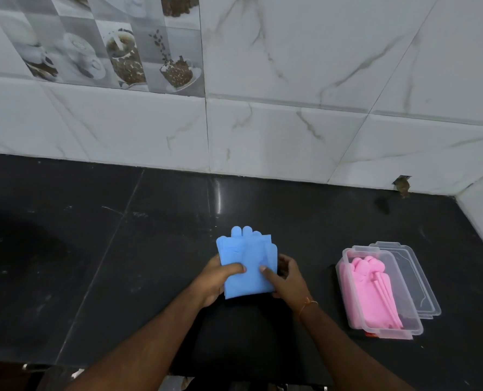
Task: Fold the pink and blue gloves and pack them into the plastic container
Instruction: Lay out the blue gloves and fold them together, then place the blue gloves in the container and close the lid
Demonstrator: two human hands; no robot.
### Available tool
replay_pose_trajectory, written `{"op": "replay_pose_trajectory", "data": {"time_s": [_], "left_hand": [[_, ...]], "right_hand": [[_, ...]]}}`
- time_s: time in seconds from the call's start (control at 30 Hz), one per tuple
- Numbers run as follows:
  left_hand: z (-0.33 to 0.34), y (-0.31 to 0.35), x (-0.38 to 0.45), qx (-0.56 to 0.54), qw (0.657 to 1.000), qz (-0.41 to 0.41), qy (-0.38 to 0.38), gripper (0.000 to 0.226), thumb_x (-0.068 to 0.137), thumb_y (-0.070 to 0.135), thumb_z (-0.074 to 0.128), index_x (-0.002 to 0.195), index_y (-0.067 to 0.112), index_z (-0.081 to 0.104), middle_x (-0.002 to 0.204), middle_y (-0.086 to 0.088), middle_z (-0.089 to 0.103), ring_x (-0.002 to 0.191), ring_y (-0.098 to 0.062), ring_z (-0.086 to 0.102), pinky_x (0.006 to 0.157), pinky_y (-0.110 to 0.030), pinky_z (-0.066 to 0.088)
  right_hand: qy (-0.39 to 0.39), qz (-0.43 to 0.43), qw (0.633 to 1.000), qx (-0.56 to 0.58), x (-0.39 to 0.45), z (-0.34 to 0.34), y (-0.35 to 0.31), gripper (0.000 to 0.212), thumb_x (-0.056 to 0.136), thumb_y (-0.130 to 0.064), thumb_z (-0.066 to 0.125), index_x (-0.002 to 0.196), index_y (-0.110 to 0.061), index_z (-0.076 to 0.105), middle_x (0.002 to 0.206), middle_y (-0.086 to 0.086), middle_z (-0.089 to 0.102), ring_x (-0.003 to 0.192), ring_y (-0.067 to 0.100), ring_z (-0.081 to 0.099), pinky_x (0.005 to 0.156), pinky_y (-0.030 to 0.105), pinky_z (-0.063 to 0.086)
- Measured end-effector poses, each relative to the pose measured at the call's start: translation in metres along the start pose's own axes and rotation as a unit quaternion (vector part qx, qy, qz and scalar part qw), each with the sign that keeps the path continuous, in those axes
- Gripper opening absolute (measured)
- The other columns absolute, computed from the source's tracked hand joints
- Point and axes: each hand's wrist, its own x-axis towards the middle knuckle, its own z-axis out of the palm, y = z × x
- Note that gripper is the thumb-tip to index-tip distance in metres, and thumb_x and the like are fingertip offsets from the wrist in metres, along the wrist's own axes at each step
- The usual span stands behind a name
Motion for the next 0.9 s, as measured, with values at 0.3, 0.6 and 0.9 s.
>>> {"op": "replay_pose_trajectory", "data": {"time_s": [0.3,0.6,0.9], "left_hand": [[0.048,0.022,0.005,-0.037,0.998,0.021,-0.038,0.050,0.090,0.014,0.083,0.138,0.015,0.070,0.131,-0.015,0.078,0.121,-0.035,0.076,0.104,-0.056,0.062],[0.142,0.026,0.015,-0.002,0.997,0.063,-0.035,0.047,0.085,0.025,0.085,0.130,0.016,0.073,0.122,-0.012,0.082,0.110,-0.032,0.081,0.082,-0.048,0.069],[0.225,-0.014,0.037,0.131,0.987,0.054,-0.079,0.041,0.085,0.026,0.092,0.121,0.020,0.074,0.111,-0.001,0.085,0.098,-0.024,0.084,0.073,-0.039,0.069]], "right_hand": [[-0.065,-0.080,0.987,0.127,-0.011,-0.042,-0.043,0.033,0.093,-0.025,0.081,0.125,-0.023,0.073,0.123,0.005,0.079,0.112,0.026,0.077,0.090,0.044,0.065],[0.030,-0.110,0.991,0.066,-0.036,-0.147,-0.060,0.032,0.091,-0.023,0.083,0.122,-0.022,0.074,0.114,0.001,0.082,0.104,0.022,0.079,0.082,0.038,0.067],[0.113,-0.049,0.992,-0.018,-0.061,-0.262,-0.020,0.033,0.087,-0.025,0.088,0.117,-0.020,0.076,0.104,-0.001,0.083,0.100,0.025,0.078,0.081,0.041,0.066]]}}
